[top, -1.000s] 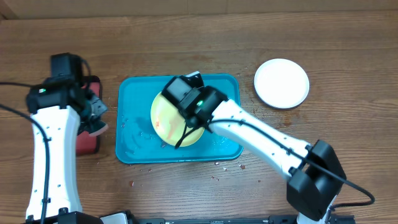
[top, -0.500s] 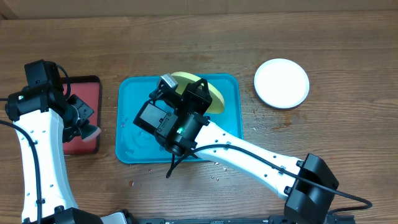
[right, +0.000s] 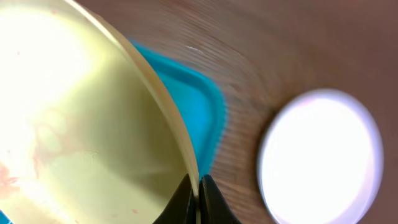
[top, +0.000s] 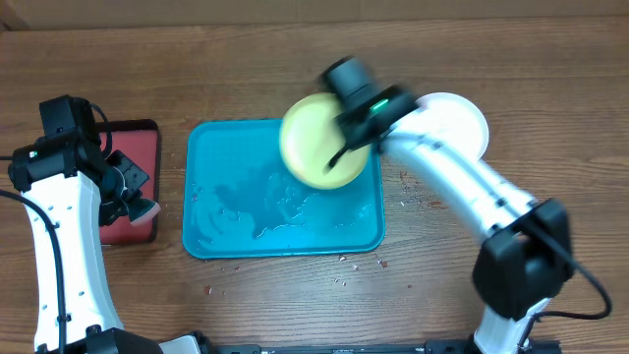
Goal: Clean dirty plates on tray and stack at the side
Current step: 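Lift the yellow plate with the right gripper and carry it right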
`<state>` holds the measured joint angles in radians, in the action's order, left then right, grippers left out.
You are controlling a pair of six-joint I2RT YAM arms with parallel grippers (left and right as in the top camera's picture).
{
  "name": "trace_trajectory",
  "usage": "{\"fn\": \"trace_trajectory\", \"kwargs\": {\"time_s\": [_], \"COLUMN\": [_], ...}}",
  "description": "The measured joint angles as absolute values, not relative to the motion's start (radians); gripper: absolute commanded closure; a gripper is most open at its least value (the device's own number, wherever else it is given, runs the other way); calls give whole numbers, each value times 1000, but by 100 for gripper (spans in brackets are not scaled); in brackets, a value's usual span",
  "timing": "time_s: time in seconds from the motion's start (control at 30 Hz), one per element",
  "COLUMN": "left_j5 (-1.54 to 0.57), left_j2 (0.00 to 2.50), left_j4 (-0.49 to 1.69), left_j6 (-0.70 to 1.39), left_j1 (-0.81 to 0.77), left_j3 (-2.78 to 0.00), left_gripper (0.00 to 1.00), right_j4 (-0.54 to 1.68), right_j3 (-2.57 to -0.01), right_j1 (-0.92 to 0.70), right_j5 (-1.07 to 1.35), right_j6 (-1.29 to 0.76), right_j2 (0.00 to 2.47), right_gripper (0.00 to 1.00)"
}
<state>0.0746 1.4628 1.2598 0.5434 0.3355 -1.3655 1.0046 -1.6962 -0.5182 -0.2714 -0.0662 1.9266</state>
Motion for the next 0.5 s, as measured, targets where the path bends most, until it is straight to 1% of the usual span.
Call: {"fn": "trace_trajectory", "kwargs": {"time_s": [0.03,0.2,0.27,0.33,0.43,0.5], "left_j5": [74,70,70,69,63,62], "left_j2": [1463,1463,1463,1463,1463,1463], "left_j4": [1260,1256,1256,1254,1238,1233], "left_j6": [543,541,540,540,540,540], "left_j1": [336,336,336,336,336,336], "left_j3": [-1365,-1365,-1365,-1365,-1365,-1365], "left_gripper": [96,96,96,96,96,96], "right_j4": [1008,1056,1092,1114,1108,1053], "right_j3": [-1696,-1696,-1696,-1696,-1688,-1644], "right_j1": [-472,-104,20,117,205,242], "right_j5": [-234,79,149,188,216,221], "right_j6": [-85,-185,-204,-213,-220,-225], "right_j2": [1927,1928,1928,1928,1928,1928], "right_gripper": [96,96,96,96,96,96]}}
